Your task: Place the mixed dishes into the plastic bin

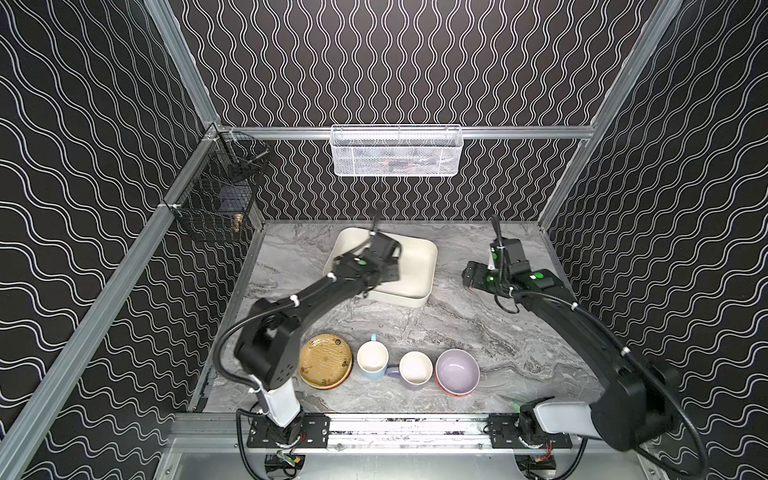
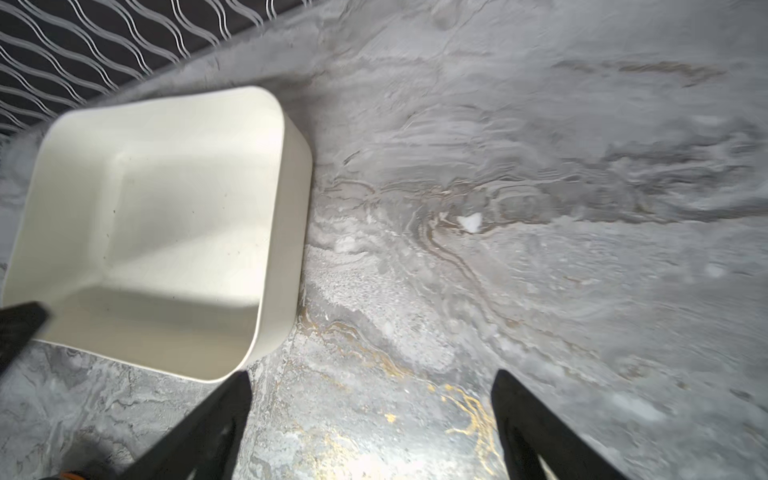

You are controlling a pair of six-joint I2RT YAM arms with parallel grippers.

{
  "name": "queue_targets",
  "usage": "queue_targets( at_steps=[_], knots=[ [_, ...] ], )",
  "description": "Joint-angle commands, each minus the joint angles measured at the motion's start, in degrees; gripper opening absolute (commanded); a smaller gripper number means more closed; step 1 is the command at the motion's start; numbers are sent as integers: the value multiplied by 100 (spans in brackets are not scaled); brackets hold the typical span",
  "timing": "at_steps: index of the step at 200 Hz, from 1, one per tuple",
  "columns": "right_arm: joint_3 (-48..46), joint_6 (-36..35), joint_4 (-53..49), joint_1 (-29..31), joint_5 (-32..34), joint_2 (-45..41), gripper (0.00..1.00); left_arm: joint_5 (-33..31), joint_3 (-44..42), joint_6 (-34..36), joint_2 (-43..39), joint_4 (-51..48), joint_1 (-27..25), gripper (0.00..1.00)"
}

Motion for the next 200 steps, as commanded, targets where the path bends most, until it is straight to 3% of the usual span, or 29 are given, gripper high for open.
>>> queue_targets(
  at_steps=[1,26,88,106,129,175,200],
  knots=[
    [379,153,92,179,-131,521,86,-159,-362,263,-178,1,668,72],
    [942,175,35,392,-259,1352,79,-562,-275,381,38,-162,1102,73],
    [2419,95,-511,506,-331,3222,70,-963,-122,300,374,121,1462,74],
    [2659,71,-625,506,-385,3547,56,-937,-109,348,564,189,1660,74],
    [2910,47,-826,505,-395,3841,44,-680,-93,364,851,351,1890,74],
    [2965,-49,-859,506,-266,3911,33,3,-486,244,980,1060,2031,68],
    [2876,-150,-919,321,-280,3813,32,627,-557,126,1000,1292,2031,65]
  ],
)
